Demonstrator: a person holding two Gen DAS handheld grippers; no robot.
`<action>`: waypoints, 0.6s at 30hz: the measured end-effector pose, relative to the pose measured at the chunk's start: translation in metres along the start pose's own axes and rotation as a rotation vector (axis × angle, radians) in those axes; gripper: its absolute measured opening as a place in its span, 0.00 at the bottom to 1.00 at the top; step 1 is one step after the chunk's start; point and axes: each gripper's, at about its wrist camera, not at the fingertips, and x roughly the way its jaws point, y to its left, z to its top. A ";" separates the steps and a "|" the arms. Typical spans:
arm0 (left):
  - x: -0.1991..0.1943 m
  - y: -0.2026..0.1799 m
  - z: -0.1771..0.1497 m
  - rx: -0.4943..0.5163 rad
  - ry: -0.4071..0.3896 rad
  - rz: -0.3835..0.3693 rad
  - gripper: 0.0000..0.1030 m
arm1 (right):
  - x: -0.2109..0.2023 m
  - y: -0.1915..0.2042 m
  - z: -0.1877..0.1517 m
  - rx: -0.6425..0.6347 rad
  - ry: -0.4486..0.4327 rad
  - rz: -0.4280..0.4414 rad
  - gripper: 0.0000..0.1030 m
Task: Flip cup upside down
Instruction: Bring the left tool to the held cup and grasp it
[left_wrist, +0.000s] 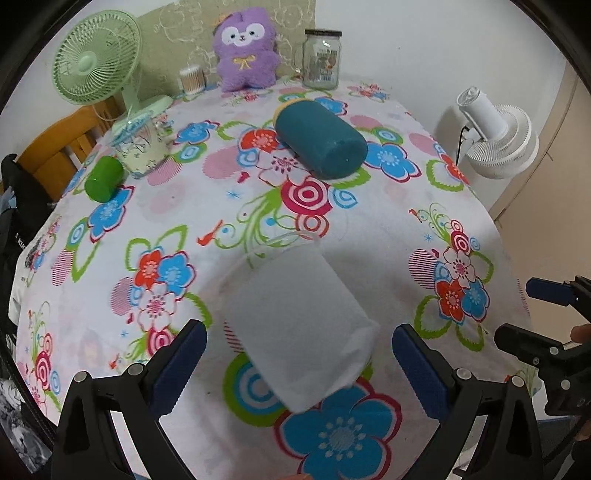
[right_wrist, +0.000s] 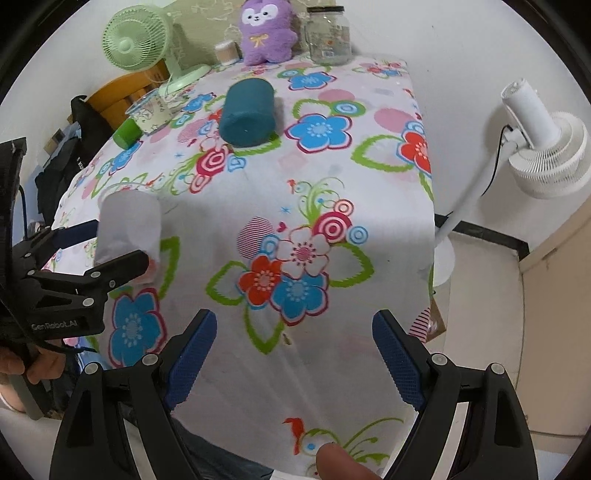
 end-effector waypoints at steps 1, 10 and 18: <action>0.002 -0.001 0.000 0.000 0.006 -0.002 0.99 | 0.003 -0.003 0.000 0.005 0.004 0.003 0.86; 0.021 -0.008 0.007 -0.027 0.032 -0.008 0.97 | 0.018 -0.021 0.002 0.043 0.029 0.023 0.86; 0.025 0.003 0.006 -0.095 0.055 -0.034 0.78 | 0.023 -0.022 0.003 0.050 0.034 0.049 0.86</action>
